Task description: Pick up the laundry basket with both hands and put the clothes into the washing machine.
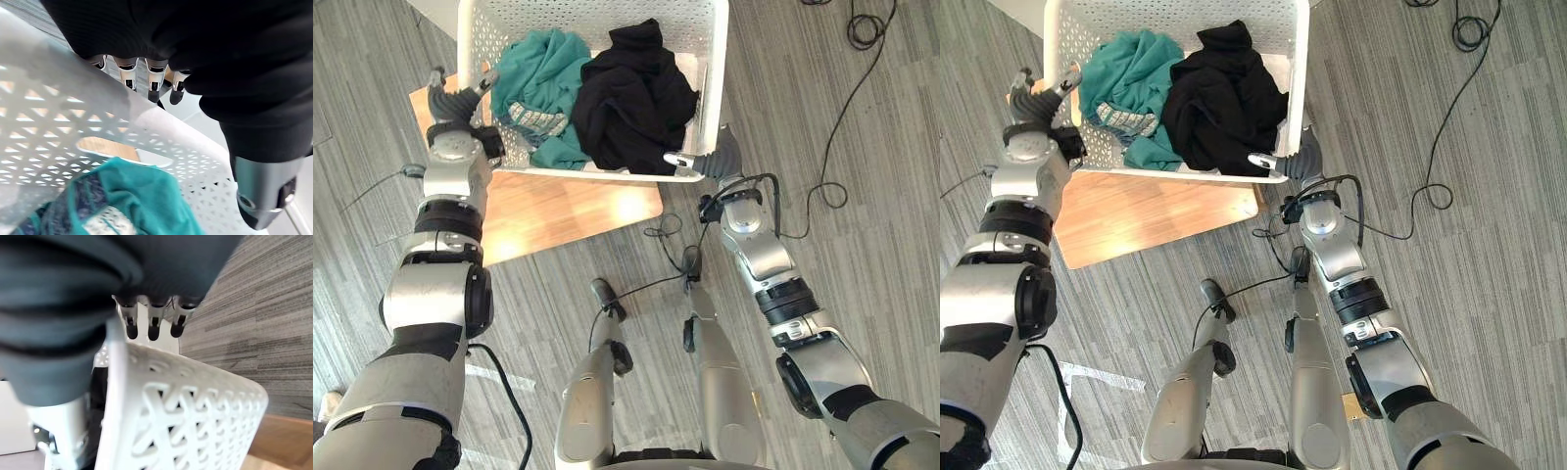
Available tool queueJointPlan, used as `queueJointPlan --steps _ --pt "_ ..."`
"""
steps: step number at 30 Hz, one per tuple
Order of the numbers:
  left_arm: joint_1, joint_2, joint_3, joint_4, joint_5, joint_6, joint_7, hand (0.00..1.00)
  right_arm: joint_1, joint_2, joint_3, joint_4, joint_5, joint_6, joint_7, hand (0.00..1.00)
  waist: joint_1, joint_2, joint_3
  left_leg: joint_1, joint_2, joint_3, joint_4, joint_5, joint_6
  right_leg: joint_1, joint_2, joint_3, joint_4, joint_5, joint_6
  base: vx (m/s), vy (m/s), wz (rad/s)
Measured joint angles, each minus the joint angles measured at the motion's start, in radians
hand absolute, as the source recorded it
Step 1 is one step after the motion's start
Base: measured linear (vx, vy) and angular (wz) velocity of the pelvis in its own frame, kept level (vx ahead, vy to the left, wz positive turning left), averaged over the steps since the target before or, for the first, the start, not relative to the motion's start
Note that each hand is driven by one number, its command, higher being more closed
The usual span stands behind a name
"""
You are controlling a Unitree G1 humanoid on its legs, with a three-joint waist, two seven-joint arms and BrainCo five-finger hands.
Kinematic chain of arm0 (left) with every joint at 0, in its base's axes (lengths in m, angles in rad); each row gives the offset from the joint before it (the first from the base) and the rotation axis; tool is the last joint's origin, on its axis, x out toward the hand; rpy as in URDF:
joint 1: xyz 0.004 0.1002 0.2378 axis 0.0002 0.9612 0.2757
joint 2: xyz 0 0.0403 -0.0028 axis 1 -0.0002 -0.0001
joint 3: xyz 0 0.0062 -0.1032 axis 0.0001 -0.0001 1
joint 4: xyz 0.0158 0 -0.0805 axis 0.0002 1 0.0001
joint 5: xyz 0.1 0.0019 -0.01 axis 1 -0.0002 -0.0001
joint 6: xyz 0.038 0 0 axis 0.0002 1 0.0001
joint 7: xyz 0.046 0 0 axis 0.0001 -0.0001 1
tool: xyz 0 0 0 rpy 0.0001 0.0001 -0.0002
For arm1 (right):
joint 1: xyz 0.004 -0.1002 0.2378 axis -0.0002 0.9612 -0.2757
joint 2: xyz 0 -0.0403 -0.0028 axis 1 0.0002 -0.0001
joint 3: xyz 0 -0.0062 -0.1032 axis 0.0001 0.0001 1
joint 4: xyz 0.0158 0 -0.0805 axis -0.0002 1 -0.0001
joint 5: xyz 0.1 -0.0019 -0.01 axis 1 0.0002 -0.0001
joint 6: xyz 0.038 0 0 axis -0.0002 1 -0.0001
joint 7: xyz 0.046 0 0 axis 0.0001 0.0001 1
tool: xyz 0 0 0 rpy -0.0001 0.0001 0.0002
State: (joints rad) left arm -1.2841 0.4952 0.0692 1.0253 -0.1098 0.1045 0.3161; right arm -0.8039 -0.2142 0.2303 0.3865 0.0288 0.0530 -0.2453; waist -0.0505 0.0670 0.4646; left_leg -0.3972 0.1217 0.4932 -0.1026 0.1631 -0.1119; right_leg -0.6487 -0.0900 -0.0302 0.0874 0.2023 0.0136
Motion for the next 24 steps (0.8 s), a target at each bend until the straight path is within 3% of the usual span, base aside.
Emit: queueJointPlan --steps 4,5,7,8,15,24 --pt "-0.001 0.017 0.000 -0.017 0.094 0.012 -0.011 0.00 0.001 0.000 0.013 -0.036 0.000 0.002 0.000 0.00 -0.005 0.000 0.000 -0.013 0.005 0.017 0.000 0.000 0.000 -0.017 0.003 0.004 0.000 0.000 0.000 0.00 -0.019 -0.03" --pt "-0.001 0.019 0.000 -0.017 0.106 0.019 -0.012 1.00 0.001 0.000 0.014 -0.041 0.000 0.003 0.000 0.00 -0.006 0.000 0.000 -0.012 0.005 0.019 0.000 0.001 0.001 -0.017 0.004 0.005 0.000 0.000 0.000 0.01 -0.021 -0.05" --pt "0.000 0.021 0.001 -0.017 0.131 0.031 -0.020 1.00 0.001 0.000 0.014 -0.055 0.000 0.012 0.000 0.00 -0.010 0.000 0.000 -0.011 0.005 0.022 0.000 0.004 0.005 -0.017 0.004 0.006 0.000 0.000 0.000 0.00 0.000 0.00" --pt "0.000 0.026 0.001 -0.017 0.144 0.038 -0.031 1.00 0.001 0.000 0.014 -0.056 0.000 0.013 0.001 1.00 -0.011 0.000 0.000 -0.010 0.005 0.025 0.000 0.004 0.005 -0.017 0.004 0.008 0.000 0.000 0.000 0.02 -0.009 -0.04" --pt "0.053 0.073 0.037 -0.012 0.192 0.066 -0.056 1.00 0.012 0.010 0.012 -0.053 0.002 0.015 0.001 1.00 -0.015 -0.003 0.000 0.024 0.013 0.054 0.000 0.003 0.004 0.002 0.018 0.032 0.000 0.000 0.000 0.03 -0.023 -0.12" --pt "0.119 0.089 0.053 -0.001 0.243 0.066 -0.119 1.00 0.011 0.001 -0.006 -0.002 -0.012 0.022 0.002 1.00 -0.013 -0.003 0.000 0.038 0.021 0.053 0.000 0.000 0.000 0.022 0.026 0.027 -0.009 0.000 0.000 0.01 -0.031 0.00"
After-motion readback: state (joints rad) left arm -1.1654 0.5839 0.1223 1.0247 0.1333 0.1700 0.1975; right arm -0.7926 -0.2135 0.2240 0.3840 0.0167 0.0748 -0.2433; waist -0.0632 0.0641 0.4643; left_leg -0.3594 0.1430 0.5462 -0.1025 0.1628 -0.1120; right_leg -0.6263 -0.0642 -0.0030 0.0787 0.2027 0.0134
